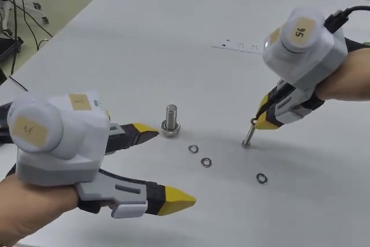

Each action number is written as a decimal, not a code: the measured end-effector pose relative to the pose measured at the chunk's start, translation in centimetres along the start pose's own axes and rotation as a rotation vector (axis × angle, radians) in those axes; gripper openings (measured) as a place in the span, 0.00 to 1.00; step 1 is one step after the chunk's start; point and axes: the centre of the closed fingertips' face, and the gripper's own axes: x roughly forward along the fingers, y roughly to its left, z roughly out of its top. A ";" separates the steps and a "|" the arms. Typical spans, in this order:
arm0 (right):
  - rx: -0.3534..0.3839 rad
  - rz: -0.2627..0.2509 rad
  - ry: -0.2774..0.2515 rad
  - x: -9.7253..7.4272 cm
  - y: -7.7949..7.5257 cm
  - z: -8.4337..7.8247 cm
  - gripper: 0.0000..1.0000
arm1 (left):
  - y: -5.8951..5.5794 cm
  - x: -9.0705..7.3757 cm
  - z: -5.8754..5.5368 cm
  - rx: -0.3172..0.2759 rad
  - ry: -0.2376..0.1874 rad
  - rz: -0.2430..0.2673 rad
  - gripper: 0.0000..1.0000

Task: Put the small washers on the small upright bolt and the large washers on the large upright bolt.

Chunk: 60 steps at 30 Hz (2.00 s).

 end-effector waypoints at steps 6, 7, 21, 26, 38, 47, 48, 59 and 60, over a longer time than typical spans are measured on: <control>-0.003 0.003 0.003 0.3 0.1 -0.1 0.13 | 0.1 0.0 -0.1 -0.002 0.000 0.004 0.76; -0.003 0.003 0.004 0.3 0.1 -0.1 0.13 | 0.1 -0.1 0.0 -0.002 -0.001 0.004 0.76; 0.006 0.023 0.012 1.7 0.1 -0.3 0.13 | 0.0 -0.2 -0.1 -0.003 -0.003 0.007 0.76; 0.017 0.032 0.014 2.5 0.1 -0.6 0.13 | 0.0 -0.2 0.0 -0.005 -0.004 0.009 0.76; 0.048 0.061 0.024 4.8 0.9 -1.3 0.13 | 0.0 -0.4 0.0 -0.007 -0.005 0.015 0.76; 0.040 0.061 0.033 5.6 1.1 -1.6 0.14 | 0.0 -0.5 -0.1 -0.010 -0.006 0.018 0.76; 0.038 0.060 0.030 5.6 1.1 -1.6 0.14 | 0.0 -0.5 -0.1 -0.011 -0.006 0.019 0.76; 0.054 0.052 0.025 5.3 1.1 -1.3 0.17 | 0.1 -0.7 -0.2 -0.012 -0.006 0.017 0.76; 0.053 0.050 0.023 5.3 1.1 -1.3 0.18 | 0.1 -0.7 -0.2 -0.011 -0.005 0.016 0.76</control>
